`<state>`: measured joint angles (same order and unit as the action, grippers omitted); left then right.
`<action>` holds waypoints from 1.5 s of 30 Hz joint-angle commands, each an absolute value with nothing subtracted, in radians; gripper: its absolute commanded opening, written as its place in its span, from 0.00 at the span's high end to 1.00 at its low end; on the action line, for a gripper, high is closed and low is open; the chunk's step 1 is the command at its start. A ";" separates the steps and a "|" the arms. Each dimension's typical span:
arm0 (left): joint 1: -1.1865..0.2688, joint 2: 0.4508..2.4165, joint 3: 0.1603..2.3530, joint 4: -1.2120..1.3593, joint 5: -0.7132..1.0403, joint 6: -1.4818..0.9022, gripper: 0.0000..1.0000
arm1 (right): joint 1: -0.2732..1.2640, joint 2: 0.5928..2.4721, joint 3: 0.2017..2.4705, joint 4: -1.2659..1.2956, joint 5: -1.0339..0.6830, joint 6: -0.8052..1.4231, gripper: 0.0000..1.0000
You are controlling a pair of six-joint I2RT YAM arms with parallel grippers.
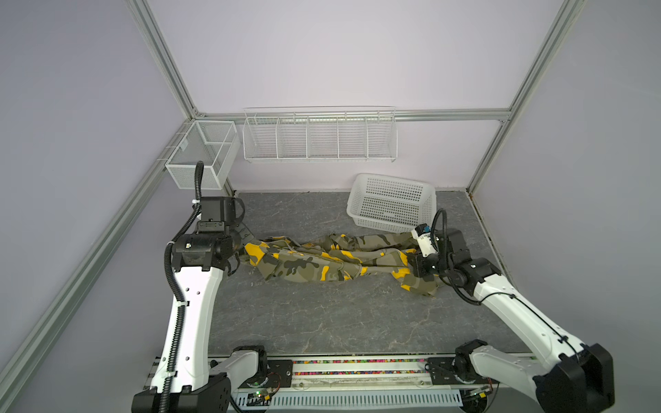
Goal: Fold and stack the trousers
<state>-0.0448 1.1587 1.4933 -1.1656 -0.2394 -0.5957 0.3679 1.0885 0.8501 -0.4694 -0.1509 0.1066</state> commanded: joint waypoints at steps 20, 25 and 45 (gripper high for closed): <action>0.077 1.183 1.166 -0.934 -0.494 -0.598 1.00 | 0.597 1.062 0.811 -0.548 -0.265 0.058 0.41; 0.076 1.164 1.124 -0.942 -0.462 -0.601 1.00 | 0.439 1.011 0.816 -0.625 -0.220 0.173 0.31; 0.077 1.101 0.926 -0.917 -0.255 -0.578 1.00 | 0.232 1.304 0.645 -0.517 0.049 0.469 0.05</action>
